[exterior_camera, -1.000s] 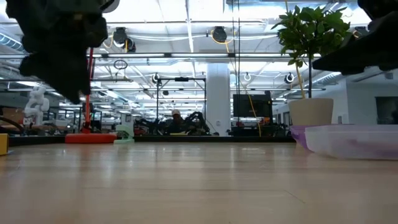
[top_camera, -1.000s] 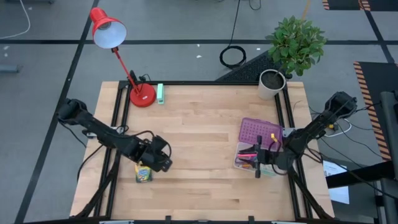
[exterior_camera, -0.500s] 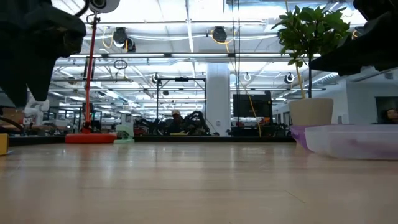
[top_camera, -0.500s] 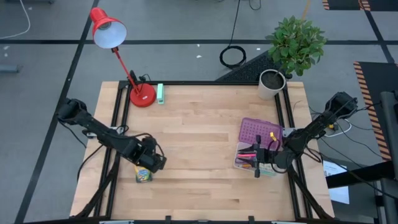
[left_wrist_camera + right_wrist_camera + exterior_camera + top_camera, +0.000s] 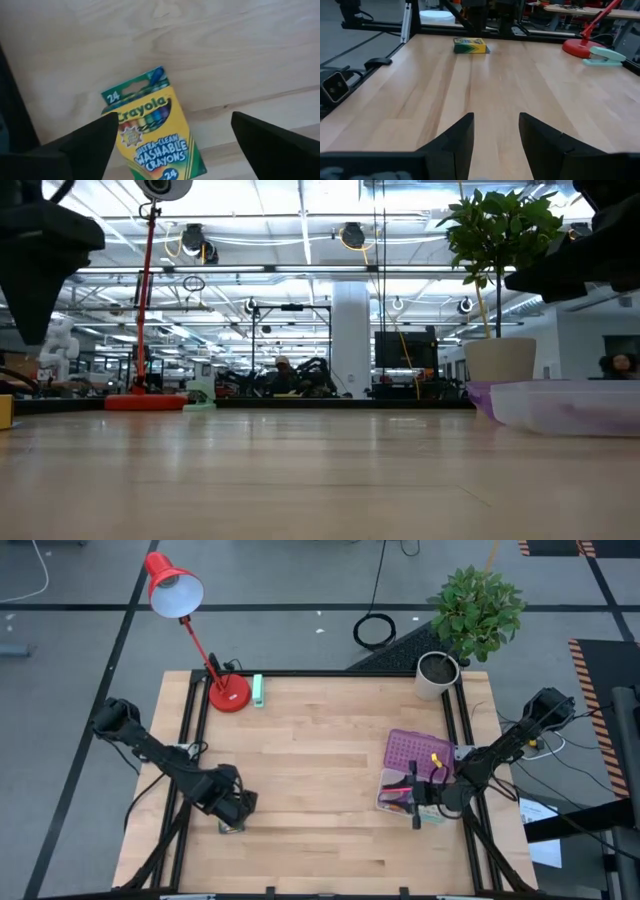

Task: Pack school essentials
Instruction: Put the crayon box into the supply box

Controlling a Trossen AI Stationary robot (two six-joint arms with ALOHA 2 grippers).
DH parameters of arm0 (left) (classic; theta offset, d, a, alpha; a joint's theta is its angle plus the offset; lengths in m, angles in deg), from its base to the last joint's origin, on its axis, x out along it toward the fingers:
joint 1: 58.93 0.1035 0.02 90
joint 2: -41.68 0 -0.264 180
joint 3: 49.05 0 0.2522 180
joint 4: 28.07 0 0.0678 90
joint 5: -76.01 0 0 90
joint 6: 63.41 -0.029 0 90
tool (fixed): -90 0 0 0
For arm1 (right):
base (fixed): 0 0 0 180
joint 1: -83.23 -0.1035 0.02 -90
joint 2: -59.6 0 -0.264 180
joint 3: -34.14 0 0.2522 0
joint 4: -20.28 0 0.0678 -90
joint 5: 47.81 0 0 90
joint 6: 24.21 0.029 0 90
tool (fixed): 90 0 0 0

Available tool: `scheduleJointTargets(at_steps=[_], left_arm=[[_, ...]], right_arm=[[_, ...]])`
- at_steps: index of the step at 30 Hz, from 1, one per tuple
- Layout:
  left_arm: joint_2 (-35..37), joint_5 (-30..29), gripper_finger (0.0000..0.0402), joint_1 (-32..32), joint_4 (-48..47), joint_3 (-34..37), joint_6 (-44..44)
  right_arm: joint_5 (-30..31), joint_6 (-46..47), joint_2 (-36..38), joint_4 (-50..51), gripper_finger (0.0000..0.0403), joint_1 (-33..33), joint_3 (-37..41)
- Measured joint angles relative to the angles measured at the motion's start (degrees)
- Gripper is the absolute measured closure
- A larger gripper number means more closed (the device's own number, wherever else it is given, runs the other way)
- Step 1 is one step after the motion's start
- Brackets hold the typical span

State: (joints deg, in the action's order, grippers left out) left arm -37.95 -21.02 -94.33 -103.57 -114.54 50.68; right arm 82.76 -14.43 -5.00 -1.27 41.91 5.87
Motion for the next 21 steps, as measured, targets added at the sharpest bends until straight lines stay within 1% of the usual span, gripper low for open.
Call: scheduleJointTargets(at_steps=[5, 9, 13, 21], left_arm=[[0.0, 2.8, 0.001, -1.6, -1.8, 0.0, 3.9], [0.0, 3.3, 0.0011, -2.8, -1.9, 0.0, 6.2], [0.0, 6.1, 0.0011, -3.4, -1.9, 0.0, 8.8], [-4.1, 7.9, 0.0011, -3.7, 0.6, 0.0, 10.7]], right_arm=[[-0.2, 0.0, 0.0, -0.2, 0.0255, 0.0, 0.0], [-0.2, 0.0, 0.0, -0.2, 0.0255, 0.0, 0.0], [-0.2, -0.2, 0.0, -0.2, 0.0255, 0.0, 0.0], [-0.2, -0.2, 0.0, -0.1, 0.0255, 0.0, 0.0]])
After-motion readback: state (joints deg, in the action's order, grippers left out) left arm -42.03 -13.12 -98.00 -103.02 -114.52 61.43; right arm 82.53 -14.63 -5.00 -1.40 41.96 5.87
